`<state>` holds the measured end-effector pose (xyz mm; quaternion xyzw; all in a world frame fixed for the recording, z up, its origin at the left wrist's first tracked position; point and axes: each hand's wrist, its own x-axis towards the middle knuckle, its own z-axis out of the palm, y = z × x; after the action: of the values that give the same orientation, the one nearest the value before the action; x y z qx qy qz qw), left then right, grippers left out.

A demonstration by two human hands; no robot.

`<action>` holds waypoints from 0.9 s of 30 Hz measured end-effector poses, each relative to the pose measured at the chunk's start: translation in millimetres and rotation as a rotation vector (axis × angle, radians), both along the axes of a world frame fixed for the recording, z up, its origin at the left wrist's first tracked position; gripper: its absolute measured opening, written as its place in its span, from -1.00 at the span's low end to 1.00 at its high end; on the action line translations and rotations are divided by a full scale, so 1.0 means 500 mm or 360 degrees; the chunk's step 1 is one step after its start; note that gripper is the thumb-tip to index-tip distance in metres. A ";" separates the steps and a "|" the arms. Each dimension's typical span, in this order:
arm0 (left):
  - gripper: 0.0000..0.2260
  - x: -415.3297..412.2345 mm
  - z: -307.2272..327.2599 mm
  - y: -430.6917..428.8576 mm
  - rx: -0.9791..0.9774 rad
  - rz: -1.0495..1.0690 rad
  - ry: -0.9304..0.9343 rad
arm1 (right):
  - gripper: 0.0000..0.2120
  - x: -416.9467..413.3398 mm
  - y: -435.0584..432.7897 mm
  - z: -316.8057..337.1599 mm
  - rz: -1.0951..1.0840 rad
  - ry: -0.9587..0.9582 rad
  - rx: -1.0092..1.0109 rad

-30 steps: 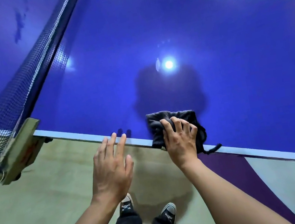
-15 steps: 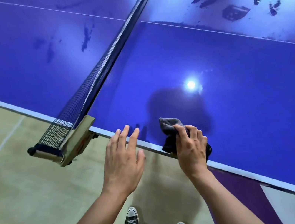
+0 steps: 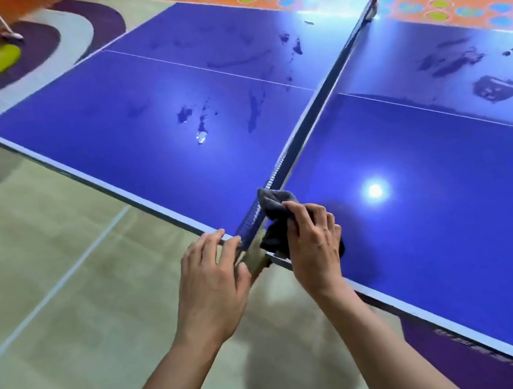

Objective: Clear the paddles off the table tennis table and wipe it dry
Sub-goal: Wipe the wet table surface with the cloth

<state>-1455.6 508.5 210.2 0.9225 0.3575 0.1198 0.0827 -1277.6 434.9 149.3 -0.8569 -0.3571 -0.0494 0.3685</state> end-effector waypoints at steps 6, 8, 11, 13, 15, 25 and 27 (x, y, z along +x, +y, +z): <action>-0.58 -0.052 -0.013 0.149 0.0038 0.0074 0.0019 | -0.65 -0.063 0.165 0.027 0.0083 0.0126 0.0086; -0.59 -0.048 -0.024 0.194 0.0041 0.0073 0.0036 | -0.65 -0.063 0.217 0.030 0.0093 0.0142 0.0115; -0.58 -0.034 -0.050 0.273 0.0008 0.0068 0.0063 | -0.68 -0.051 0.308 0.021 0.0099 0.0182 0.0169; -0.58 -0.027 -0.070 0.323 -0.0015 0.0057 0.0106 | -0.69 -0.041 0.370 0.008 0.0104 0.0196 0.0164; -0.58 -0.021 -0.093 0.374 -0.0032 0.0040 0.0152 | -0.67 -0.030 0.432 -0.016 0.0099 0.0236 0.0119; -0.57 0.023 -0.184 0.590 -0.0187 -0.0081 0.0353 | -0.73 0.006 0.593 -0.144 -0.0117 0.0167 -0.0233; -0.58 0.029 -0.207 0.627 -0.0217 -0.0168 0.0407 | -0.68 0.003 0.604 -0.163 -0.0131 0.0042 -0.0368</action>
<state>-1441.2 822.2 106.8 0.9399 0.3235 -0.0279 0.1052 -1276.0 736.9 67.8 -0.9082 -0.3201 -0.0118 0.2695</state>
